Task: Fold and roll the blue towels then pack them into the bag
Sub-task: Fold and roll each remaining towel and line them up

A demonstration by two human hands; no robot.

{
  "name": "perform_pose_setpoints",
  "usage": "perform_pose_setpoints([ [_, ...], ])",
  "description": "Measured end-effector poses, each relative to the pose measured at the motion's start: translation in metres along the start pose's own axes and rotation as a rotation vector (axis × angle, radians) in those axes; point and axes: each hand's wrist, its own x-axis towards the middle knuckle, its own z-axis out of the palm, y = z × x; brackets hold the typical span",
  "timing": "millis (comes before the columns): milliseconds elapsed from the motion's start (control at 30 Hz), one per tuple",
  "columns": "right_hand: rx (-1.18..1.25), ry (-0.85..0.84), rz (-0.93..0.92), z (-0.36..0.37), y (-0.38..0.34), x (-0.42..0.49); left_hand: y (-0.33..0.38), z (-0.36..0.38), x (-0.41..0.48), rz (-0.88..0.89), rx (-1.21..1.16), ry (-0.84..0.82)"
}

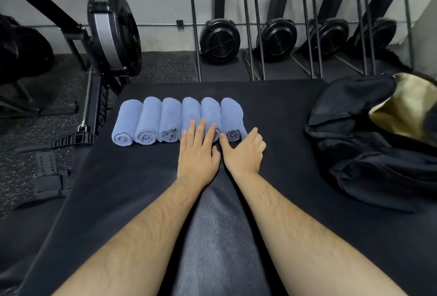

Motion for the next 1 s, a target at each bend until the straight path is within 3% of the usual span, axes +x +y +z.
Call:
perform_pose_setpoints([
  [233, 0.187, -0.012, -0.002, -0.028, 0.017, -0.047, 0.004, -0.027, -0.043, -0.097, -0.09, -0.125],
  [400, 0.205, -0.197, -0.196, -0.051, 0.002, -0.111, 0.014, -0.073, -0.079, -0.22, -0.542, -0.245],
  [567, 0.323, -0.444, -0.226, -0.06, -0.051, -0.192, 0.003, -0.153, -0.137, -0.467, -0.825, -0.082],
  [833, 0.299, -0.816, -0.442, -0.009, -0.13, -0.357, -0.105, -0.264, -0.282, -0.754, -0.695, 0.177],
  [1000, 0.13, -1.049, -0.554, 0.057, -0.147, -0.469, -0.172, -0.293, -0.392, -0.999, -0.634, 0.277],
])
